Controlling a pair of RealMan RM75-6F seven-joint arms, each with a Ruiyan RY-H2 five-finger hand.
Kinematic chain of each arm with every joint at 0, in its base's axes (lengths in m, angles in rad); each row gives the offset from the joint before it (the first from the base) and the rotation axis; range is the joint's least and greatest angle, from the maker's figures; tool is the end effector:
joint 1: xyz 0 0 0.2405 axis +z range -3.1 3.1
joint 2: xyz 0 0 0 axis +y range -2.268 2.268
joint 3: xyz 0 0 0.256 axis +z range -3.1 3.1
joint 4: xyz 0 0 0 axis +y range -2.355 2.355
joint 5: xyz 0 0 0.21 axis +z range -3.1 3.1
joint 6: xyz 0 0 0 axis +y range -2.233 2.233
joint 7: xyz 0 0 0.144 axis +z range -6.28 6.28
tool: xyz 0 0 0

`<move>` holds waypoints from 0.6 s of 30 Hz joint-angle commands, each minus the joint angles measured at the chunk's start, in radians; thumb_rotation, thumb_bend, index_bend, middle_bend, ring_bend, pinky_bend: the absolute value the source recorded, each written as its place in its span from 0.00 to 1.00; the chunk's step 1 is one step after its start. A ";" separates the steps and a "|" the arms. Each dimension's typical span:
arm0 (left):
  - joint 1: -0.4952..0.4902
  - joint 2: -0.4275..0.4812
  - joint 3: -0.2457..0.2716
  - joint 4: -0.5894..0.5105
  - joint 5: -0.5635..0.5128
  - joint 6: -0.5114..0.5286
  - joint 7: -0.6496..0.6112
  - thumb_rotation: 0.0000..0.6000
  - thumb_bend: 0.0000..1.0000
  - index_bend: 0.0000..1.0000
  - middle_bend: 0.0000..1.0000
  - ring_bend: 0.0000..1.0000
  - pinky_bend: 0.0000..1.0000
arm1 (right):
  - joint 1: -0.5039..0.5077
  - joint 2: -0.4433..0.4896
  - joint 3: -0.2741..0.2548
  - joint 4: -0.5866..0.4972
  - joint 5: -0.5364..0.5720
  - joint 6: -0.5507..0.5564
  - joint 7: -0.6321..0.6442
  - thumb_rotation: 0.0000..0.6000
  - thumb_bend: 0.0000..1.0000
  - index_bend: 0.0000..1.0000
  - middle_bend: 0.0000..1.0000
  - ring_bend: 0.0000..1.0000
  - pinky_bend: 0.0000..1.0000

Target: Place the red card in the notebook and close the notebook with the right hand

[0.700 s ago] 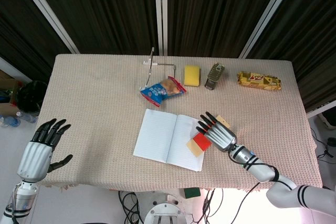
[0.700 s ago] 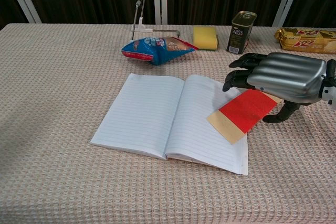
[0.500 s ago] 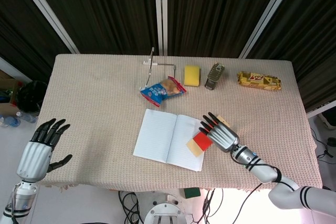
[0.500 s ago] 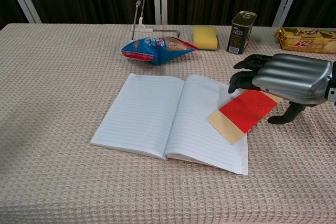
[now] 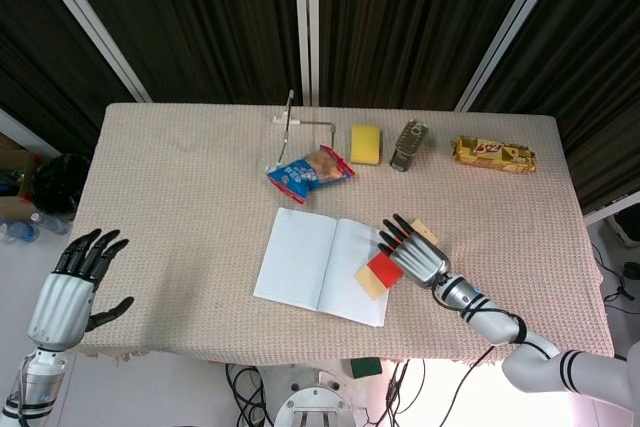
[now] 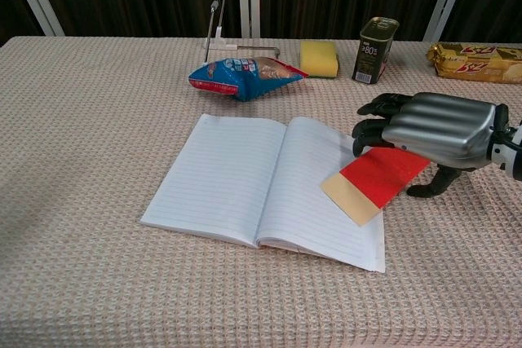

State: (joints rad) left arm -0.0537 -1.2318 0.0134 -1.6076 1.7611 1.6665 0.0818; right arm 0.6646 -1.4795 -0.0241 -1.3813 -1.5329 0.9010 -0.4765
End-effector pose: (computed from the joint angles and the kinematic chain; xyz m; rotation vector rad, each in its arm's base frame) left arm -0.2668 0.1527 0.1285 -1.4865 -0.7512 -1.1325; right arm -0.2042 -0.2943 -0.0253 2.2656 -0.3773 0.6152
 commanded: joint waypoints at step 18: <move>0.015 0.002 0.005 0.009 -0.006 0.015 -0.006 1.00 0.02 0.18 0.13 0.09 0.16 | 0.086 0.124 0.029 -0.139 -0.181 0.073 0.076 1.00 0.28 0.50 0.20 0.00 0.03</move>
State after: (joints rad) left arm -0.0390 -1.2295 0.0183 -1.5987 1.7552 1.6814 0.0753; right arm 0.7135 -1.3667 -0.0132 -1.4990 -1.6870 0.9987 -0.4079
